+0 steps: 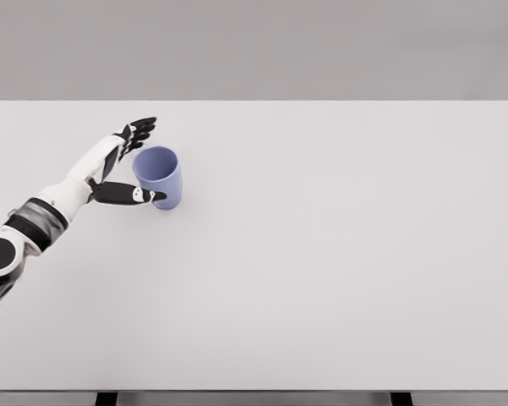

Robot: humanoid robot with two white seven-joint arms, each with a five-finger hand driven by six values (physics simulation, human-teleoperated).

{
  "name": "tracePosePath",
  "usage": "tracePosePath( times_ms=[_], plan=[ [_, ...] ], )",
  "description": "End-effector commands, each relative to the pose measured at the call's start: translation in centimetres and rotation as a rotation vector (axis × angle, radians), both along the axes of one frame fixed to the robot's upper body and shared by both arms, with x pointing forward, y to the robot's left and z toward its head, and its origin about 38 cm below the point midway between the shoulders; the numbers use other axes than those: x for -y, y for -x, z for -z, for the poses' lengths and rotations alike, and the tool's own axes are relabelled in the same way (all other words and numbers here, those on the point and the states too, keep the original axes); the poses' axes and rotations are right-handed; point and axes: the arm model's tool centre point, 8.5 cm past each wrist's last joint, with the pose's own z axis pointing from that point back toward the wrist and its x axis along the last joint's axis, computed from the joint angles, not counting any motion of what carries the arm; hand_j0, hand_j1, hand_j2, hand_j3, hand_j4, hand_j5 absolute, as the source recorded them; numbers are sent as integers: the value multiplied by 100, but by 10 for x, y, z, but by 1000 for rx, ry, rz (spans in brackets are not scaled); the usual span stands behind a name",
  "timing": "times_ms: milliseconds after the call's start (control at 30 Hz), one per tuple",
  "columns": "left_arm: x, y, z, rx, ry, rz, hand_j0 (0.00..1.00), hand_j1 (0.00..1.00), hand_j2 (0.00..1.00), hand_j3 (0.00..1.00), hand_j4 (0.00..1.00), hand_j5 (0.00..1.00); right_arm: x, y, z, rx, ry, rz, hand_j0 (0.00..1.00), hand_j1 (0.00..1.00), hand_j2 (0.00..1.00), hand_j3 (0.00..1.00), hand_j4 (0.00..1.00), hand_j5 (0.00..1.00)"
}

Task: Flip the cup with left arm and place it on the table

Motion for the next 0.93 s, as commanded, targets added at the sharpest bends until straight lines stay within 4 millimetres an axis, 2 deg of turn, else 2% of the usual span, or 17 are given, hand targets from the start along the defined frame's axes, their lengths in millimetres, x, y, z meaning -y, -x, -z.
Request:
tracePosePath(
  times_ms=[0,500,567,733,900],
  plan=[
    [-2,0,-1,2,-4,-3,100,100,100,100,100,100,0,0,0,0,1,0,100,100,100,100,100,100],
    [-19,2,-3,1,-52,-20,100,100,100,100,100,100,0,0,0,0,0,0,100,100,100,100,100,100],
    [-28,2,-6,1,-74,-33,100,100,100,100,100,100,0,0,0,0,0,0,100,100,100,100,100,100],
    [-74,6,-24,30,-135,-121,100,100,100,100,100,100,0,0,0,0,-1,-1,100,100,100,100,100,100],
    [-83,5,-37,74,-142,-129,100,100,100,100,100,100,0,0,0,0,-1,-1,100,100,100,100,100,100]
  ],
)
